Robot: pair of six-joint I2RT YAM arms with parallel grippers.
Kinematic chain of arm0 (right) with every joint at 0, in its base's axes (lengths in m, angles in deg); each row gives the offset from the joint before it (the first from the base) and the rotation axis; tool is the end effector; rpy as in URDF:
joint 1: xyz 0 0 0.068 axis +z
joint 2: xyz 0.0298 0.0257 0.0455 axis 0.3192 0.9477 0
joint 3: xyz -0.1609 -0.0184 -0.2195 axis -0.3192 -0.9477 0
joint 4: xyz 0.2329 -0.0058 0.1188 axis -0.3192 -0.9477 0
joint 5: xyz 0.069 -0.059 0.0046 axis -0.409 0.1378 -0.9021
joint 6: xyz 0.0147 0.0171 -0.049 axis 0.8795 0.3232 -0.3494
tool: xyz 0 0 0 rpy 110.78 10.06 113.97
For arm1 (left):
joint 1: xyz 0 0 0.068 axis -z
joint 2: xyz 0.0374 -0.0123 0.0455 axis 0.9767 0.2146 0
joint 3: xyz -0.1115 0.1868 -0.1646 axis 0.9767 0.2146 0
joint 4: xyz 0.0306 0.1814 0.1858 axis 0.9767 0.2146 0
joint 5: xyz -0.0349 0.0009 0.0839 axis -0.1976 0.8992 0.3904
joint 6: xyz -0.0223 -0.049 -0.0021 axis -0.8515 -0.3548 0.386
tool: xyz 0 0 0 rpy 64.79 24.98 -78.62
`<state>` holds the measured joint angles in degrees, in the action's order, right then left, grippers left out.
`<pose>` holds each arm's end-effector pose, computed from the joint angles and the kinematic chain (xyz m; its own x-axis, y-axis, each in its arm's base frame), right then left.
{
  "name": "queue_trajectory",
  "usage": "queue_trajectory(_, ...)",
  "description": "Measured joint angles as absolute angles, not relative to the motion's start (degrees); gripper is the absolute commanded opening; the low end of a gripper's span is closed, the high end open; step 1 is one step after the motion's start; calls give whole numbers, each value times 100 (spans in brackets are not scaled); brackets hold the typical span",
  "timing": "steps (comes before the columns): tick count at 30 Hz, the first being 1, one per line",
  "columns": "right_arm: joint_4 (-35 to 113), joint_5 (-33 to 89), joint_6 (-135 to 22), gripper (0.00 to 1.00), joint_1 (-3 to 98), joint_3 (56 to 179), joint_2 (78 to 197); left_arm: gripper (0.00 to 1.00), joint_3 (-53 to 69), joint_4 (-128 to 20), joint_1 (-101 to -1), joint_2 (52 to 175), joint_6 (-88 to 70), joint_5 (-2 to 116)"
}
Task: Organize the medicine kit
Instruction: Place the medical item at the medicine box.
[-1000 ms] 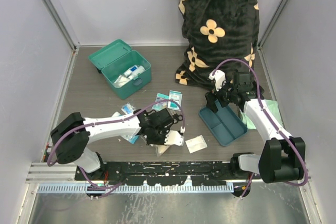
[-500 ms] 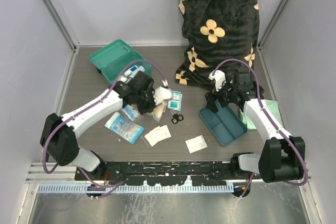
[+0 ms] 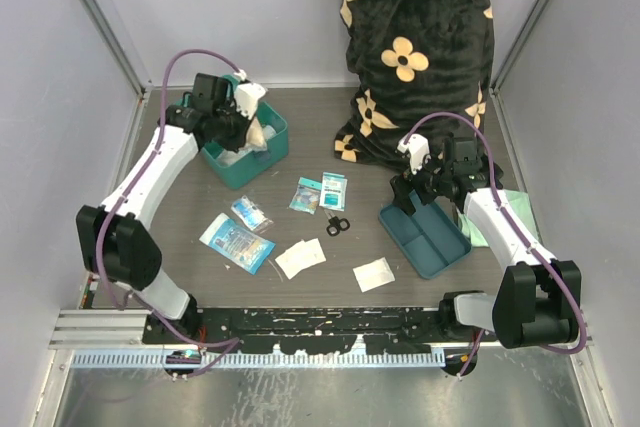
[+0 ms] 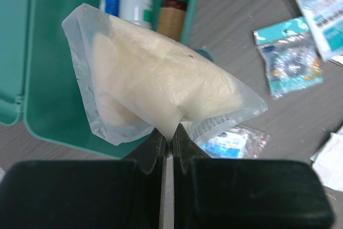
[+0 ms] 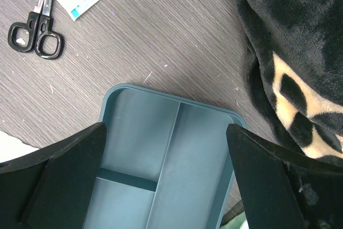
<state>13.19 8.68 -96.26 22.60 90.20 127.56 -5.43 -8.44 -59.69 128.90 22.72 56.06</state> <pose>0.2509 0.0339 0.2423 -0.4478 -0.5125 -0.7327 -0.7118 0.7003 -0.0548 0.3252 -0.1111 0.3362 -0.5205 0.5320 -0.6679 0.6271 0.7690 0.1239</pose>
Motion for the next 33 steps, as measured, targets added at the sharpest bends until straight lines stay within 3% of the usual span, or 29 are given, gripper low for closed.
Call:
queue_trajectory(16,1258,864,-9628,100,2260,9020,12756,6,-1553,-529,-6686,14557,1688,6214)
queue_trajectory(33,1236,824,-9630,100,2260,9020,12756,11,-1769,-192,-6885,15270,1459,6393)
